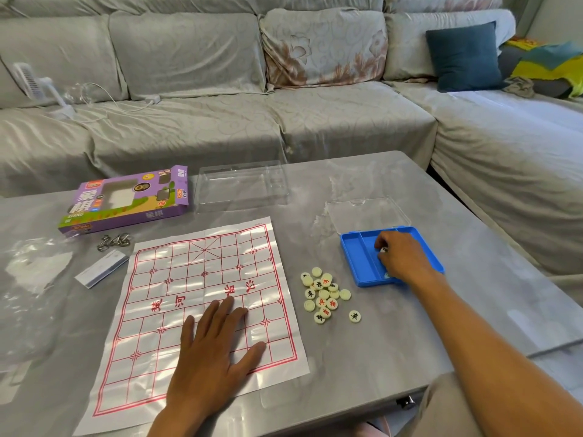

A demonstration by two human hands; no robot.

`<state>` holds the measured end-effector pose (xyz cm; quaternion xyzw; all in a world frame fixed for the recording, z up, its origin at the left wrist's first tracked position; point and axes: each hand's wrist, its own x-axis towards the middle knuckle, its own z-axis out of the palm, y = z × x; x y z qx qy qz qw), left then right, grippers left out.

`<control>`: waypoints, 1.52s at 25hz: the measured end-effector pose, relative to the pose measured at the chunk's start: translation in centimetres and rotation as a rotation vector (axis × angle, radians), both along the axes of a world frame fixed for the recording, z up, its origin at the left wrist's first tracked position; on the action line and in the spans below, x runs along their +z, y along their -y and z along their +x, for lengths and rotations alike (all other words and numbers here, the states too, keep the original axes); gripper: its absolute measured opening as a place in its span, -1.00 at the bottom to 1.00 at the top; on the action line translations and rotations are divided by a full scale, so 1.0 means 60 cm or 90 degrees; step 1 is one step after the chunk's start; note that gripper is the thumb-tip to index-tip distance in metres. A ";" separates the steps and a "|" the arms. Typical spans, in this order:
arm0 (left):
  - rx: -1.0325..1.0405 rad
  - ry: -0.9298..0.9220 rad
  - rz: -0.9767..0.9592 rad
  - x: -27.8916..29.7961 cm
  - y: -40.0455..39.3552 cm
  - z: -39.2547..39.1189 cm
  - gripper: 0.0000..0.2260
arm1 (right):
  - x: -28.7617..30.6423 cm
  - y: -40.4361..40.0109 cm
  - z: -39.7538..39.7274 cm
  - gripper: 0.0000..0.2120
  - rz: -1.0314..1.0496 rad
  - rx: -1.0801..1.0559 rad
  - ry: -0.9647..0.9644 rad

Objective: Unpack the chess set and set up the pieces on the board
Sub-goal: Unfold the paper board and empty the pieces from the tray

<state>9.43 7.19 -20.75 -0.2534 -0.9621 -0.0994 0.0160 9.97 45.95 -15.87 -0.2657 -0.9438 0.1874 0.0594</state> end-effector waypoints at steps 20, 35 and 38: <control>0.018 0.025 -0.005 0.017 -0.001 0.003 -0.16 | 0.032 0.028 0.011 -0.82 0.072 -0.054 -0.042; 0.009 0.013 0.018 0.008 -0.001 0.003 -0.31 | 0.004 0.013 -0.003 -0.80 0.030 0.037 0.018; 0.006 0.007 0.012 0.006 -0.001 0.003 -0.34 | 0.010 0.019 -0.001 -0.74 0.057 0.090 0.038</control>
